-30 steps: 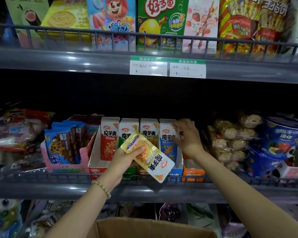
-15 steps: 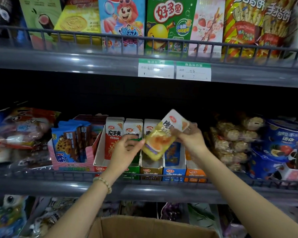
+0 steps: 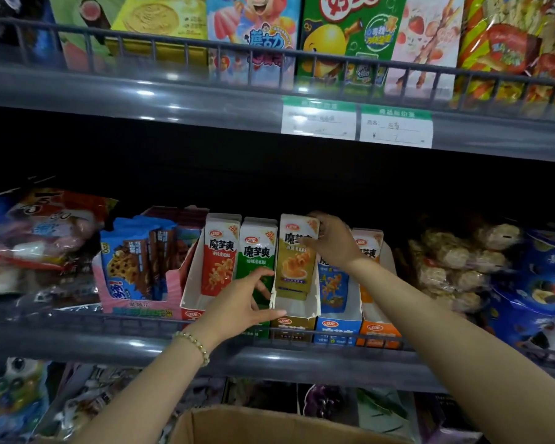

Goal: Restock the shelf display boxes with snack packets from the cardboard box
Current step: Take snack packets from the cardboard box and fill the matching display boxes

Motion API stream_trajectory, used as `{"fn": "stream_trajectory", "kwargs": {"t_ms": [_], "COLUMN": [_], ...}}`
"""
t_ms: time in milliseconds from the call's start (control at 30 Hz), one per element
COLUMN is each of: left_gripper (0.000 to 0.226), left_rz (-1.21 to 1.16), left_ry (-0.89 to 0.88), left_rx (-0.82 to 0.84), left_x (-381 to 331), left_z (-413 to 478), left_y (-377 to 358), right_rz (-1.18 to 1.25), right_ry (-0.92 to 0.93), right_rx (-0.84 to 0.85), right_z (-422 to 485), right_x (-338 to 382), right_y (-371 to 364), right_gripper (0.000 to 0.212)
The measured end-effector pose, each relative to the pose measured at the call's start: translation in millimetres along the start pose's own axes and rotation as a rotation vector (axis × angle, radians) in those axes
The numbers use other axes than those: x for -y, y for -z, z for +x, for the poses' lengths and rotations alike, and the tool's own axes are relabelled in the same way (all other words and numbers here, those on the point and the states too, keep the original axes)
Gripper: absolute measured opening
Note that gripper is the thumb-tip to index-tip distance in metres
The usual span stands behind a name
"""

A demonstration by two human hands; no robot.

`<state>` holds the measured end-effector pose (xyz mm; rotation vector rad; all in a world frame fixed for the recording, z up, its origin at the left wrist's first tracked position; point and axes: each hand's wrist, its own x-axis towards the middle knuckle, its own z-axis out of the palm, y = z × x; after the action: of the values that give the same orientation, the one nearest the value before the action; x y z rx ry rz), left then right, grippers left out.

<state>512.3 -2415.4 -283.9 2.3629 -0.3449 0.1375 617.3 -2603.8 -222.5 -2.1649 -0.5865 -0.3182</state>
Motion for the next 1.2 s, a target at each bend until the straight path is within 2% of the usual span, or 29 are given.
{"fn": "stream_trajectory", "kwargs": {"t_ms": [67, 167, 367, 500, 667, 967, 1100, 1200], "left_gripper": [0.078, 0.078, 0.078, 0.077, 0.075, 0.052, 0.037, 0.033], "left_rz": [0.0, 0.019, 0.039, 0.058, 0.102, 0.253, 0.125, 0.158], "left_ry": [-0.001, -0.002, 0.007, 0.017, 0.004, -0.091, 0.007, 0.07], "left_rx": [-0.001, -0.003, -0.01, -0.021, -0.056, -0.136, 0.032, 0.224], "left_x": [1, 1, 2, 1, -4, -3, 17, 34], "left_z": [1, 2, 3, 2, -9, -84, -131, -159], "left_y": [-1, -1, -3, -5, -7, -8, -32, -61], "right_rz": [-0.195, -0.405, -0.552, -0.489, -0.346, -0.166, -0.077, -0.081], "right_ry": [0.034, 0.081, 0.142, 0.134, 0.132, 0.056, -0.068, -0.183], "right_rx": [0.055, 0.057, -0.026, -0.088, -0.063, 0.215, 0.279, 0.355], "right_z": [3, 5, 6, -3, -41, -160, -223, -270], "right_x": [-9, -18, -16, -14, -3, 26, 18, 5], "right_y": [-3, -9, -17, -18, -13, -19, -36, -52], "right_gripper": [0.04, 0.038, 0.044, 0.042, 0.046, 0.064, 0.063, 0.062]}}
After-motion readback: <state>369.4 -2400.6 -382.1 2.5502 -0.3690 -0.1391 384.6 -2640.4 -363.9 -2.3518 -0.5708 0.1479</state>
